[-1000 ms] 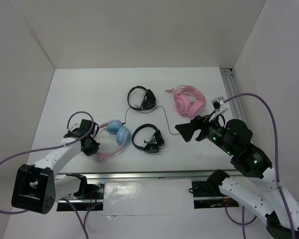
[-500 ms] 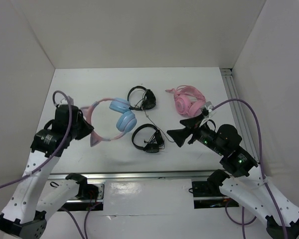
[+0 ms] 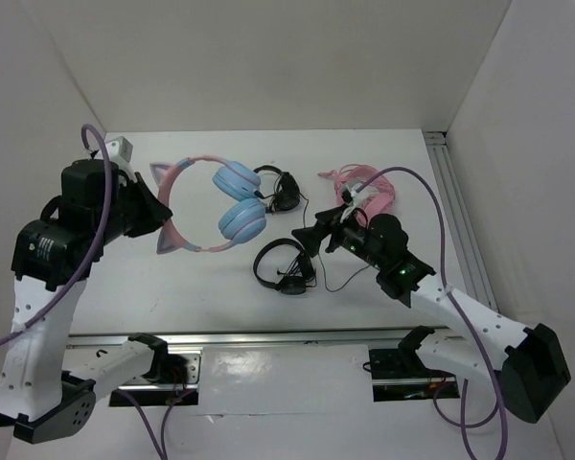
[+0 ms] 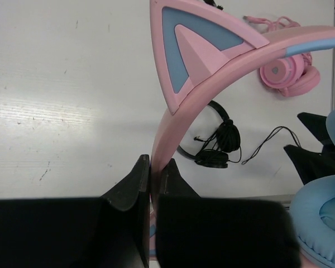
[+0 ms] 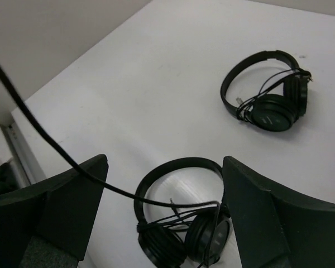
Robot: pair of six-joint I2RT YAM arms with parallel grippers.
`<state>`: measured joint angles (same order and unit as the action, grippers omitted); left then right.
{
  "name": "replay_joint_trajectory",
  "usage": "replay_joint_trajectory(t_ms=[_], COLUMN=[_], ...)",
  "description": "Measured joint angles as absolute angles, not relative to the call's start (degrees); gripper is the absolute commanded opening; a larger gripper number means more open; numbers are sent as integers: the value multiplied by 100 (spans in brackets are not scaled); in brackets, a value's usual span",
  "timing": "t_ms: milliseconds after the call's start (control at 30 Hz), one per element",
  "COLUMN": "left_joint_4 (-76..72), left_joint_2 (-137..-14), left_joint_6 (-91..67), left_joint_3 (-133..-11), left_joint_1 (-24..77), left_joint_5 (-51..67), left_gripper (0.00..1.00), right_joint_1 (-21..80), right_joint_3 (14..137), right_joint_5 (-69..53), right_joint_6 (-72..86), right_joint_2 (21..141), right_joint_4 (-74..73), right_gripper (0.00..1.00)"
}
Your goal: Wrap the headphones
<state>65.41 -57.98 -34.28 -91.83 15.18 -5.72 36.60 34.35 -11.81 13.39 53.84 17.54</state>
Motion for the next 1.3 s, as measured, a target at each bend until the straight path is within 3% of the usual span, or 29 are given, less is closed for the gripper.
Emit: replay_joint_trajectory(t_ms=[133, 200, 333, 367, 400, 467, 500, 533, 767, 967, 1100, 1300], left_joint_4=[6705, 6799, 6932, 6954, 6954, 6952, 6956, 6954, 6886, 6766, 6626, 6333], left_joint_2=[-5920, -5983, -6073, -6090, -6099, -6101, -6101, -6101, -6114, -6335, -6978, -7644], left_joint_6=[-3422, -3424, -3441, -3448, -3450, -3463, -3468, -3468, -3321, -2873, -2425, -1855], left_joint_3=[-9507, -9515, -9520, -9531, -9537, -9544, -9557, -9570, -9566, -9135, -9015, -8860], left_joint_1=[1520, 1520, 1520, 1520, 1520, 1520, 1520, 1520, 1520, 1518, 1826, 3133], left_joint_5=[-534, -517, -462, -443, -423, -401, -395, -390, -838, -1116, -803, 250], left_gripper=[0, 0, 0, 0, 0, 0, 0, 0, 0, 0, 0, 0], right_joint_1=[3660, 3660, 3660, 3660, 3660, 3660, 3660, 3660, 3675, 3675, 3675, 3699], right_joint_3=[3437, 3439, 3444, 3444, 3444, 3439, 3435, 3433, 3430, 3566, 4342, 4947], right_joint_5=[-768, -679, -596, -582, -574, -554, -554, -554, -45, 941, 701, -67], right_joint_6=[1361, 1367, 1424, 1431, 1415, 1474, 1494, 1474, 1533, 1280, 947, 449], right_joint_2=[5767, 5837, 5966, 6007, 6047, 6141, 6189, 6237, 6145, 4971, 4692, 4792], right_joint_4=[2080, 2359, 2875, 3000, 3100, 3352, 3452, 3555, 3376, 2152, 1330, 768], right_gripper=[89, 83, 57, 43, 35, 26, 7, 0, 0, 0, 0, 0])
